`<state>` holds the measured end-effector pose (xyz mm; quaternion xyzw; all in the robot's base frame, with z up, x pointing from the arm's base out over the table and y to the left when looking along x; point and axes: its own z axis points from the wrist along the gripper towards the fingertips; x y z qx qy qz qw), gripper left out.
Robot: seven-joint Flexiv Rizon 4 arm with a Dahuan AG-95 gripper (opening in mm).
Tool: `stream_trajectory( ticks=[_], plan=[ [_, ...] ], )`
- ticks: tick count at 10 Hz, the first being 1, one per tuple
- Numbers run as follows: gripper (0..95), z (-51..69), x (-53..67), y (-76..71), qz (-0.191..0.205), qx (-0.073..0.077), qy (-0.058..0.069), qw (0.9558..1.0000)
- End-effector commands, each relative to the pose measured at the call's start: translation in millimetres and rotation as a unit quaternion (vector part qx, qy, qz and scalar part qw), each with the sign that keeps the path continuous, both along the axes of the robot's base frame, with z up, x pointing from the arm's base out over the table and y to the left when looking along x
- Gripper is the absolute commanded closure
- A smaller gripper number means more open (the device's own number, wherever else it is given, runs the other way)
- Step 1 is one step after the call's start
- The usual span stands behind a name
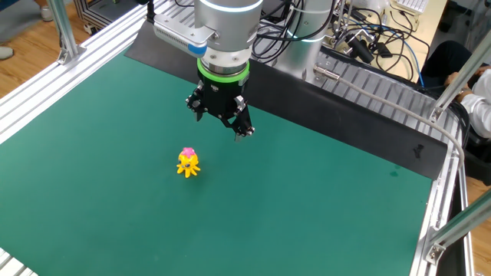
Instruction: Grasp the moving object
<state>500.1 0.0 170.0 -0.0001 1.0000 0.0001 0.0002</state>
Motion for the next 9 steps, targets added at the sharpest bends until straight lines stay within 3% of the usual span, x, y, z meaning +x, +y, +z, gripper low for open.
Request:
stream_trajectory(
  ticks=[1,2,5,6,8,9],
  plan=[
    [0.0,0.0,-0.1,0.0,0.000,0.000,0.000,1.0000],
    [76.0,-0.7,-1.7,0.3,-0.065,0.030,-0.002,0.9974],
    [76.0,-5.1,-10.8,1.9,-0.066,0.030,-0.002,0.9974],
    [95.0,-5.2,-10.8,1.9,-0.062,0.027,-0.001,0.9977],
    [95.0,-5.1,-6.2,-2.4,-0.047,0.024,-0.002,0.9986],
    [76.0,-5.2,-3.3,-5.3,-0.037,0.017,-0.002,0.9992]
  ],
)
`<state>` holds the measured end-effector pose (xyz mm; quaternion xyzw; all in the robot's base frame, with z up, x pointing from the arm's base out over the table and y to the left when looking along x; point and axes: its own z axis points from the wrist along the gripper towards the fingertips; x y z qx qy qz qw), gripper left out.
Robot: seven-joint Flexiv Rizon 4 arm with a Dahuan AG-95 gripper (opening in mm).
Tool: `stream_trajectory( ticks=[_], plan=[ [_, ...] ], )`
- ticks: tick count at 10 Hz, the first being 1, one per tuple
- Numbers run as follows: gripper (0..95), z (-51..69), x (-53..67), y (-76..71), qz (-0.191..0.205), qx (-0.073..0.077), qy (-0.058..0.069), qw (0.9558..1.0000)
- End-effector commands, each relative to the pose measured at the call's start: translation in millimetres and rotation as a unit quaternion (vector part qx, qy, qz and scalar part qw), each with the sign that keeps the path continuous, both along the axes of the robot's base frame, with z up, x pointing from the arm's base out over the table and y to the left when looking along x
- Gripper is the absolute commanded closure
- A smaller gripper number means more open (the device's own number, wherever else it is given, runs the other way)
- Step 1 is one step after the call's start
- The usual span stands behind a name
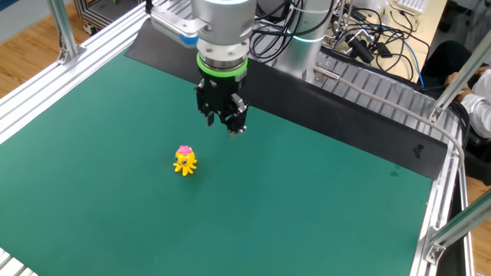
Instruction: Grasp the moving object
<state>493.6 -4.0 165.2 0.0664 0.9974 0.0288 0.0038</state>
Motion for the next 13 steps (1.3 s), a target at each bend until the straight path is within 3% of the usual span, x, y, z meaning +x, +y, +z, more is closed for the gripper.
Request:
stream_trajectory(
  ticks=[1,2,3,4,5,9,13],
  plan=[
    [57.0,-0.3,5.6,-3.8,0.037,-0.018,0.001,0.9992],
    [57.0,0.3,8.7,-6.0,0.045,-0.019,0.001,0.9988],
    [38.0,1.2,11.2,-7.1,0.054,-0.020,0.001,0.9983],
    [38.0,1.5,13.4,-8.6,0.065,-0.028,0.001,0.9975],
    [19.0,0.7,17.1,-13.6,0.080,-0.036,0.000,0.9962],
    [19.0,-4.7,21.0,-25.7,0.102,-0.035,-0.002,0.9942],
    [19.0,-25.2,25.7,-41.1,0.125,-0.035,-0.011,0.9915]
  ],
)
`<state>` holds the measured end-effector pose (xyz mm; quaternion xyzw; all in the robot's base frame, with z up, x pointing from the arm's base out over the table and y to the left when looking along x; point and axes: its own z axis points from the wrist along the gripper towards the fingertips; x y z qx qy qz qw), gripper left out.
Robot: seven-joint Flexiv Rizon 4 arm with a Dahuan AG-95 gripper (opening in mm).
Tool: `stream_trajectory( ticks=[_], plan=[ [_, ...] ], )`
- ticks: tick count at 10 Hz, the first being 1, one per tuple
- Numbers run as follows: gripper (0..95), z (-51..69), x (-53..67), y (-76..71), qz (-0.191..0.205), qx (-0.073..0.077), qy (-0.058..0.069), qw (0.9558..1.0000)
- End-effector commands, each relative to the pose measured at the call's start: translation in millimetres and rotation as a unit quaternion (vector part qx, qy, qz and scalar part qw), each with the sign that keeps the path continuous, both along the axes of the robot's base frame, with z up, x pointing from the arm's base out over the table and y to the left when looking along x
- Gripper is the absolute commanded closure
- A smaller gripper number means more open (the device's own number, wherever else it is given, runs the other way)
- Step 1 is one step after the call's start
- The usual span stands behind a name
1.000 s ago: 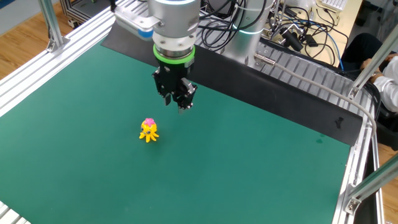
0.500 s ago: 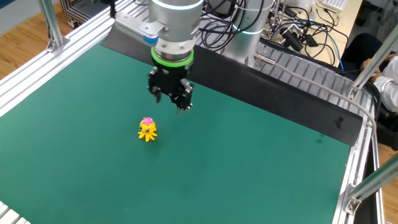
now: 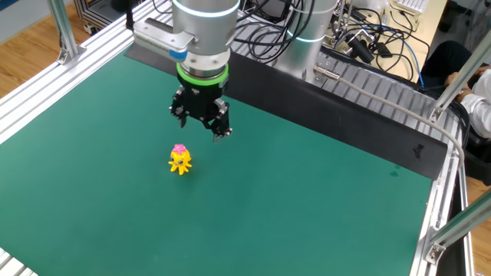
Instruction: Grasp the moving object
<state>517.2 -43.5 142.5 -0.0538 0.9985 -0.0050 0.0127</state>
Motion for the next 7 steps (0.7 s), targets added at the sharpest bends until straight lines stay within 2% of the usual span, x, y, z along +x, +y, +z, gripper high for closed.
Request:
stream_trajectory(
  ticks=[1,3,5,7],
  plan=[
    [19.0,-5.1,2.9,-4.8,0.007,0.001,-0.001,1.0000],
    [19.0,-14.8,7.5,-13.7,0.020,0.002,-0.008,0.9998],
    [19.0,-33.4,15.7,-21.9,0.027,0.006,-0.025,0.9993],
    [19.0,-62.6,29.6,-27.0,0.043,0.012,-0.027,0.9986]
  ],
)
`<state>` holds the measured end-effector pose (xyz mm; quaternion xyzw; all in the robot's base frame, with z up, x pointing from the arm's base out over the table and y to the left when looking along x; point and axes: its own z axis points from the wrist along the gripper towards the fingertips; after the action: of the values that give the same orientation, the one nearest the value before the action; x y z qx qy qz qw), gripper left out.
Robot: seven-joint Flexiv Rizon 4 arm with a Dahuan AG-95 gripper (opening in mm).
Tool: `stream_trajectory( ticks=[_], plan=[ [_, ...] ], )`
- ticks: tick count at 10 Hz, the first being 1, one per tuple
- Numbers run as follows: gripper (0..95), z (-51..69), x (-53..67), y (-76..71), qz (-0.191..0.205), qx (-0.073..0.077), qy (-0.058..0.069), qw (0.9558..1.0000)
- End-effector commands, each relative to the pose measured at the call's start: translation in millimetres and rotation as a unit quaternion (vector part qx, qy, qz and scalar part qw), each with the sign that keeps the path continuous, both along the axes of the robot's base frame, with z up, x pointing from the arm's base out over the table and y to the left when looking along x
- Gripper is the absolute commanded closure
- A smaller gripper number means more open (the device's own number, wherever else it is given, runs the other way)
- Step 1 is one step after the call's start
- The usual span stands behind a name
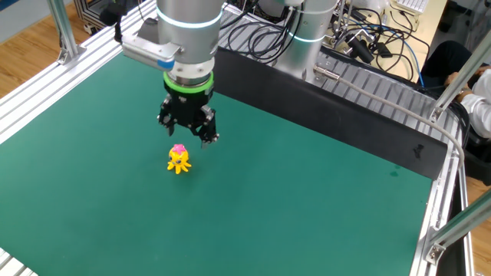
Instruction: Grasp the moving object
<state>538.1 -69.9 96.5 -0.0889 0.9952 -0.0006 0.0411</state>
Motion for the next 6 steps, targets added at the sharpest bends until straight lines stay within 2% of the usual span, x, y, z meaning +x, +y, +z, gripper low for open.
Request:
stream_trajectory(
  ticks=[1,2,3,4,6],
  plan=[
    [19.0,-30.0,12.6,-2.5,0.009,0.009,-0.004,0.9999],
    [19.0,-41.5,14.5,-4.2,0.009,0.015,-0.007,0.9998],
    [19.0,-49.6,15.1,-6.8,0.010,0.013,-0.014,0.9998],
    [19.0,-50.9,14.7,-12.0,0.015,0.011,-0.013,0.9997],
    [19.0,-40.8,11.1,-25.5,0.020,0.006,-0.011,0.9997]
  ],
)
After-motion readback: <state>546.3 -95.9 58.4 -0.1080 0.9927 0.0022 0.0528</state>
